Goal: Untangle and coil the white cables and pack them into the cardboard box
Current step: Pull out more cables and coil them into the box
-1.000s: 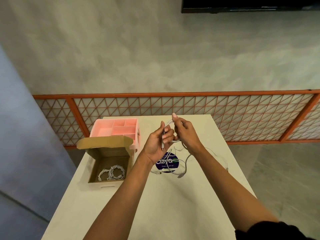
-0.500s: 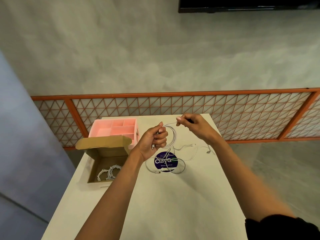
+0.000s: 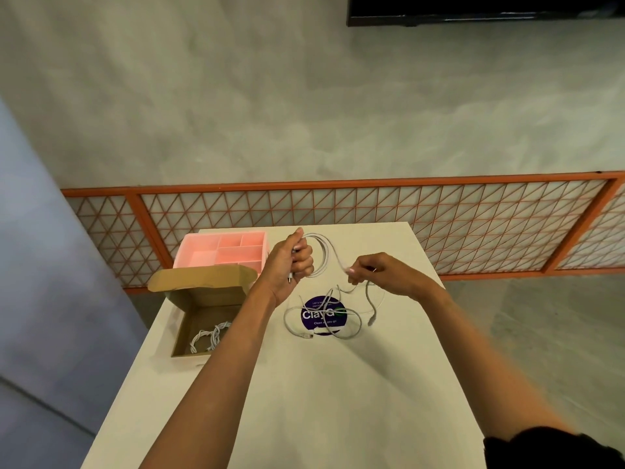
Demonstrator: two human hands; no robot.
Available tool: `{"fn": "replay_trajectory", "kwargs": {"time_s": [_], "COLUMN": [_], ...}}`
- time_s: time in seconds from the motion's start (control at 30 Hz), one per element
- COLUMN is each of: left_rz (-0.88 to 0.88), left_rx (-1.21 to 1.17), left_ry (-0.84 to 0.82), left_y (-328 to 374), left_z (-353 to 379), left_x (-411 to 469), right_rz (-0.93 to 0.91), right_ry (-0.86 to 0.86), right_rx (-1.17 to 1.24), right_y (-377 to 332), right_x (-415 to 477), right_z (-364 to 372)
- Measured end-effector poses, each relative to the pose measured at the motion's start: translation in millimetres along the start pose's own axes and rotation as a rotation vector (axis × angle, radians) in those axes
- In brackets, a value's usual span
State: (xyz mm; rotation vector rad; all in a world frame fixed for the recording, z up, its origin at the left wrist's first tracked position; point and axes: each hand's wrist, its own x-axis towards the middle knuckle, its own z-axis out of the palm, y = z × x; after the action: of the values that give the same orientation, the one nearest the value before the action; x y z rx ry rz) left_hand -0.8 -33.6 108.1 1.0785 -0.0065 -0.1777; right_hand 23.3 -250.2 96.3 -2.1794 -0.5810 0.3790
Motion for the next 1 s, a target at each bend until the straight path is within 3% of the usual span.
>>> {"fn": "replay_trajectory", "kwargs": {"time_s": [0.1,0.23,0.47,0.73,1.0], "left_rz": [0.016,-0.043,-0.176,-0.220,-0.245], "left_rx": [-0.014,-0.020,0.014,0.027,-0.059], "left_ry": [0.031,-0.013,-0.192,-0.287,-0.322], "left_y": [3.5,7.5,2.0,5.2,0.7], "left_z": [-3.4,-5.4,-1.1,5.1,6.5], "left_x": [0.5,-1.8,-12.0,-16.6,-16.2], "right_rz": [0.031,0.047,0.145,0.077,0.067], "right_ry": [-0.055,0.177,0.539,0.534,0.468], "right_rx": [0.001,-0.013,0.531,1.056,1.240], "right_y": [6.6,18.2,3.8,-17.3,-26.4], "right_x": [-1.9,1.7,14.5,20.4,23.5], "right_z": [5.2,9.5,-2.2,-10.6,1.4]}}
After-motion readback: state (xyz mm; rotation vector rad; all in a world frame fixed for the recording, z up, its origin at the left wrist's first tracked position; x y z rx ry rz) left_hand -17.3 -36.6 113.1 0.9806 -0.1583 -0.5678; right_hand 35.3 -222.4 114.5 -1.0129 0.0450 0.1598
